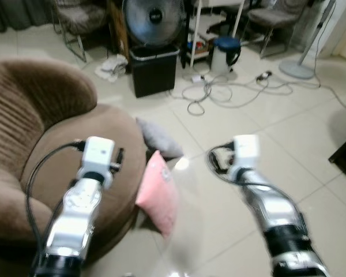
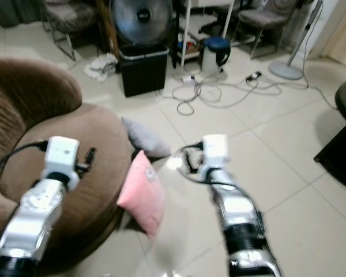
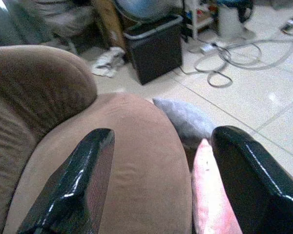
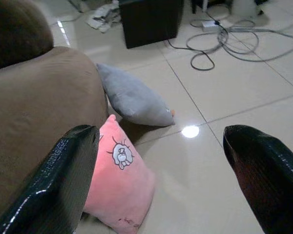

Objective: Move the pillow to the sofa from floor

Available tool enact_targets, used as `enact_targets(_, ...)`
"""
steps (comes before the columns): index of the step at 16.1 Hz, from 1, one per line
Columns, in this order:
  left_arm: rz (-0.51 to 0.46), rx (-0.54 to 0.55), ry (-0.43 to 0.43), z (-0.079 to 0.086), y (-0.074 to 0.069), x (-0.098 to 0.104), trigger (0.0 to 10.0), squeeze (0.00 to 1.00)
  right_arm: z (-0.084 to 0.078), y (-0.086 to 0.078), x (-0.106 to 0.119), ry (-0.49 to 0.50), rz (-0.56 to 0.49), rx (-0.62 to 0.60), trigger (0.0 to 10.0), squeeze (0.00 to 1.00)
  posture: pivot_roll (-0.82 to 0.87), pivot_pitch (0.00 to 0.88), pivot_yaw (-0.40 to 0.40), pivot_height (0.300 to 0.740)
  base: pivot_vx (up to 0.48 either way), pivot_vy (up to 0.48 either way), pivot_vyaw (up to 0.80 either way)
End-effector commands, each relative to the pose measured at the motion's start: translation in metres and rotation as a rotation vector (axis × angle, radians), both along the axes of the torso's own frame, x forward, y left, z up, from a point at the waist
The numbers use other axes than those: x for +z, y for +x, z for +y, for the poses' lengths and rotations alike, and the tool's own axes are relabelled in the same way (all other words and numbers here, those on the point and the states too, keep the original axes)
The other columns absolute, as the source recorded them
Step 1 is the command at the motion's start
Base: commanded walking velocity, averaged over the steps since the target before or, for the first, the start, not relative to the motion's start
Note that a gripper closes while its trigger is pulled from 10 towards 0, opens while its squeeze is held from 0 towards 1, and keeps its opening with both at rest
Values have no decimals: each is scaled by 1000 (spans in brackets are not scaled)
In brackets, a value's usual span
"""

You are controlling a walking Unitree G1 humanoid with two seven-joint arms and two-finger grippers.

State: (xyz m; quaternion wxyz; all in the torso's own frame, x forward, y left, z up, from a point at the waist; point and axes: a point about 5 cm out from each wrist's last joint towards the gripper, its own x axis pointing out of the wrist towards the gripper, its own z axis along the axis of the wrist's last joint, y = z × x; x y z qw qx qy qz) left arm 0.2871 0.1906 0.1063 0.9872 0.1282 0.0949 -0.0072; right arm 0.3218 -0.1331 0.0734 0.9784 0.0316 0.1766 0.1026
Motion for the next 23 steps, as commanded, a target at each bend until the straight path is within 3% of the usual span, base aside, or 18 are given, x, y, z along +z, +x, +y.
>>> enact_targets(1, -2, -16, -11, -5, 1, 0, 10000, 0, -12, 0, 1, -11, 0, -30, 10000, 0, 44, 0, -3, 740, 0, 480, 0)
enact_targets(4, -93, -1, -42, -4, 2, 3, 10000, 0, -14, 0, 0, -50, -18, -28, 10000, 0, 37, 0, 2, 740, 0, 320, 0)
enact_targets(6, -123, 16, -49, 3, -1, -4, 10000, 0, -15, 0, -3, -130, -54, -24, 10000, 0, 43, 0, -2, 740, 0, 0, 0)
enact_targets(8, -112, -5, -62, 4, -6, -12, 10000, 0, -21, -2, -9, -148, -68, -52, 10000, 0, 45, 0, -3, 740, 0, 0, 0)
enact_targets(13, -159, -35, -91, 6, -8, -10, 10000, 0, -16, -2, -4, -94, -133, 2, 10000, 0, 57, 0, -5, 740, 0, 0, 0)
enact_targets(23, -186, -85, -86, 0, -5, -6, 10000, 0, -13, -3, -3, -102, -164, 51, 10000, 0, 46, 0, 6, 740, 303, 0, -205)
